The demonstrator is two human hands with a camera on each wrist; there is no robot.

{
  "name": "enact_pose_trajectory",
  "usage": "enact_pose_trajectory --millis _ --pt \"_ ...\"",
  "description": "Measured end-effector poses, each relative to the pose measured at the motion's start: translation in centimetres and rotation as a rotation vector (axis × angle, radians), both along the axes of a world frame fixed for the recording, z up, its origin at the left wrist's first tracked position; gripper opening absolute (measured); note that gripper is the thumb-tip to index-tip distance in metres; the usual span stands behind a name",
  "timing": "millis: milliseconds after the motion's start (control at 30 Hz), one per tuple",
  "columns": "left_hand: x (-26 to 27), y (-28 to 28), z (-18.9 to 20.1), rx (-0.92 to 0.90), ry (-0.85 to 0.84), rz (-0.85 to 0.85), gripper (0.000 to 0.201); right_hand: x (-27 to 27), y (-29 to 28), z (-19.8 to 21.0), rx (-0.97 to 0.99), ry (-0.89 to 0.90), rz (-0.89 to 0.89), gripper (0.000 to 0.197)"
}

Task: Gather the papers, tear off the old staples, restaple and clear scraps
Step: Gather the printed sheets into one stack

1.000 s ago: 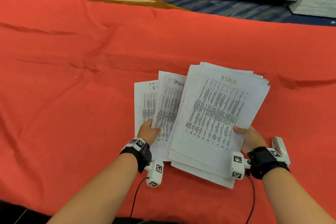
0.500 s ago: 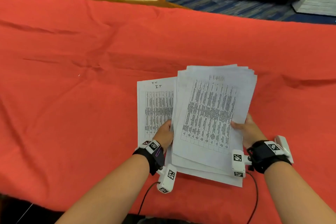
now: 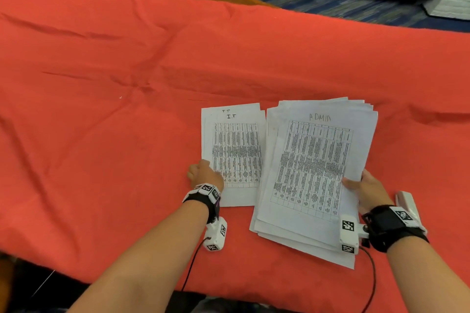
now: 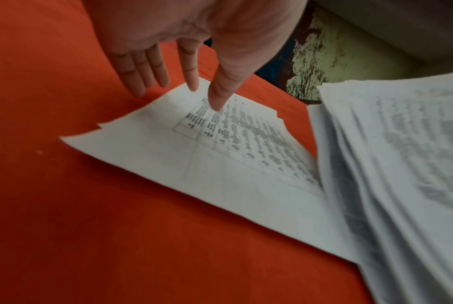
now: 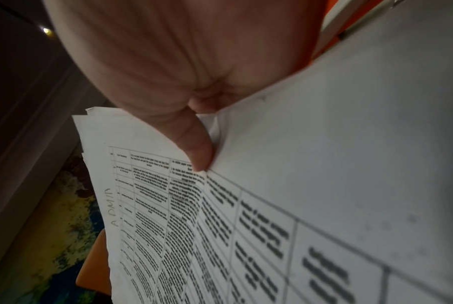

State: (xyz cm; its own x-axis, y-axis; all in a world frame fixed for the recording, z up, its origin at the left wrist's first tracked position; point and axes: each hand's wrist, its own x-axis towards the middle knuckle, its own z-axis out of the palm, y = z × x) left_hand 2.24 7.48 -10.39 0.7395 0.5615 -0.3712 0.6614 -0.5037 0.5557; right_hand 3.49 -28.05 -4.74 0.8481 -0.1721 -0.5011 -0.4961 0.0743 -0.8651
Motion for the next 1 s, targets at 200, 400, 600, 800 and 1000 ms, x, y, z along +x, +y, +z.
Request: enact_pose_trajectory --millis 200,400,600,800,1000 --pt "1.7 1.5 -0.7 -0.053 0.027 0.024 0.064 -0.2 0.5 1.2 0.051 -0.006 -0.003 0.042" --pt "1.8 3.2 -0.8 -0.067 0.005 -0.1 0.02 0.2 -0.3 1.7 0.076 -0.02 0.001 0.037" --pt "2.0 3.1 -0.4 -0.234 -0.087 -0.032 0.008 0.0 -0.2 2.7 0.217 -0.059 -0.045 0.045" --pt "2.4 2.5 -0.3 -0.287 -0.076 -0.083 0.021 0.0 0.1 3.0 0.249 -0.031 -0.08 0.052" --pt "2.1 2.6 1.4 -0.384 -0.277 -0.049 0.018 0.0 0.4 4.4 0.347 -0.068 -0.088 0.047"
